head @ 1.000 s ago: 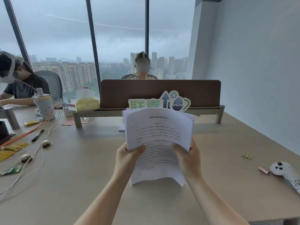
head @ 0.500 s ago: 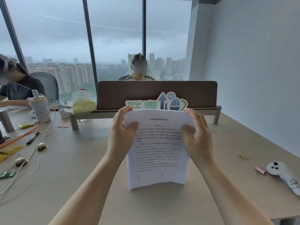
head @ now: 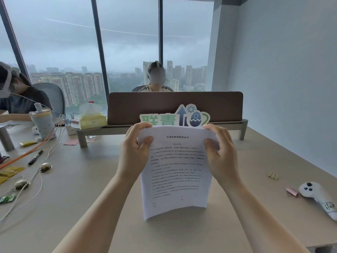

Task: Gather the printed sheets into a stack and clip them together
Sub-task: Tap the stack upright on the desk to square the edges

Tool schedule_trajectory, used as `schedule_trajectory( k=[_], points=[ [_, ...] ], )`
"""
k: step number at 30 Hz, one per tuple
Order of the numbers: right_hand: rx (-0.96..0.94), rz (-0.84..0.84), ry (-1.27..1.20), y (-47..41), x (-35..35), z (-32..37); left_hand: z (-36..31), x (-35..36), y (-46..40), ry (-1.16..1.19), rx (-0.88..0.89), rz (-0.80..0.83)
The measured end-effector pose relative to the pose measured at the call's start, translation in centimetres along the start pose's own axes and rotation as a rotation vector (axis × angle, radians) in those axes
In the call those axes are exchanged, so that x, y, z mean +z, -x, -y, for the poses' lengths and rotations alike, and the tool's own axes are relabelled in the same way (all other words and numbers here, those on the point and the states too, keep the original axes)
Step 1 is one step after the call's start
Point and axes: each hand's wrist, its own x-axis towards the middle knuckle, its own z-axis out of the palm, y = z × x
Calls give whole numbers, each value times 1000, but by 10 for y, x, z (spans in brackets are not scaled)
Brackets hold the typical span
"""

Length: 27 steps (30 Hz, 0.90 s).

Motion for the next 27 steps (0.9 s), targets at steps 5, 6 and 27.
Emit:
schedule_trajectory(
  k=[5, 6, 27],
  points=[
    [189, -30, -317, 6, 0, 1, -6, 2, 8, 211, -84, -5],
    [239, -18, -441, 8, -1, 1, -2, 1, 10, 301, -134, 10],
    [602, 165, -661, 35, 10, -6, 24, 17, 46, 478, -545, 114]
  ],
)
